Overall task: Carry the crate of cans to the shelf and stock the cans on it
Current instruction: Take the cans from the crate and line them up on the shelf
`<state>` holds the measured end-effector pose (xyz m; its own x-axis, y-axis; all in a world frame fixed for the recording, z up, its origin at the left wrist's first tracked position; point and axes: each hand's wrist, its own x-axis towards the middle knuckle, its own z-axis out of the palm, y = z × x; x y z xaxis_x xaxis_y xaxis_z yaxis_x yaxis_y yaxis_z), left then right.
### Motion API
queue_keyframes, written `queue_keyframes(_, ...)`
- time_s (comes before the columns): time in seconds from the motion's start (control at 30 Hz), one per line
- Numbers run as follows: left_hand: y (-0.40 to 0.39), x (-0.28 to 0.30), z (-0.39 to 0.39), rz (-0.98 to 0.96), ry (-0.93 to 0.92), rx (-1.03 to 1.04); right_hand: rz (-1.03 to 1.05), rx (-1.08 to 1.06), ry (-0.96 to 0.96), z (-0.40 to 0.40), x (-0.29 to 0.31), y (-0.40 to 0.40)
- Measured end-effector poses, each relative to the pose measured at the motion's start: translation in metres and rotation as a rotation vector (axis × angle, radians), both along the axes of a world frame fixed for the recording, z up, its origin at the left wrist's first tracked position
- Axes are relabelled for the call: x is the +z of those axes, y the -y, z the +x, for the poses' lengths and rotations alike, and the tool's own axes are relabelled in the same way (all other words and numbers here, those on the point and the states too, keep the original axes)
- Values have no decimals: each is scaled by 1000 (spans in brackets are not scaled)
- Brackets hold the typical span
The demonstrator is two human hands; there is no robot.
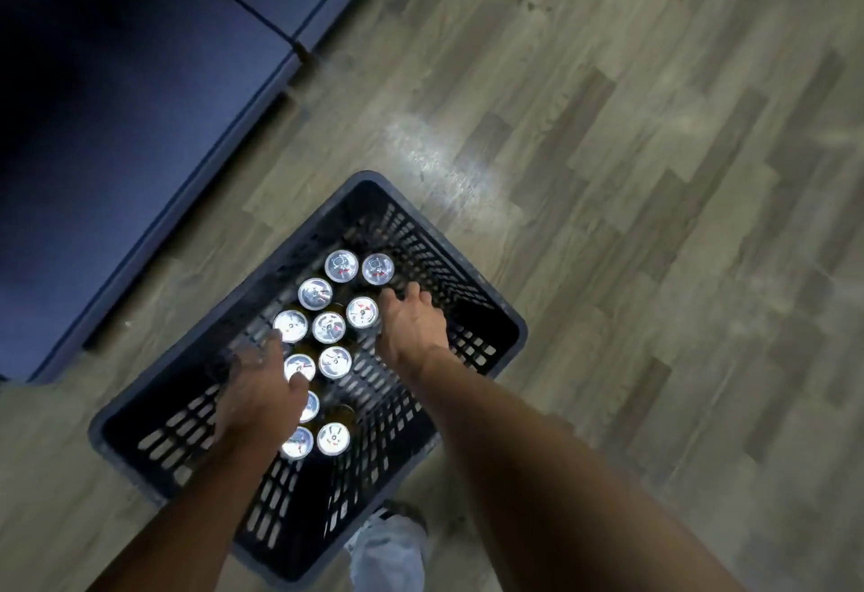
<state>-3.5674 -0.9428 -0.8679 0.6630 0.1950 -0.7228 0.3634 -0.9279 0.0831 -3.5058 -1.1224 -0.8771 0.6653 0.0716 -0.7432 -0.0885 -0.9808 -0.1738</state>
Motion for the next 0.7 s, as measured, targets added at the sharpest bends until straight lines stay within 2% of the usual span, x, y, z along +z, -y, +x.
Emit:
queue_keyframes(0.17, 20, -56, 26, -6, 79, -135, -9, -20, 27, 20, -47, 17)
queue_keyframes(0.47, 29, -116, 12, -32, 94, -27, 61, 78, -112, -11, -137, 4)
queue_keyframes(0.7, 13, -150, -7, -8, 58, 26, -106, 221, 111, -15, -169, -29)
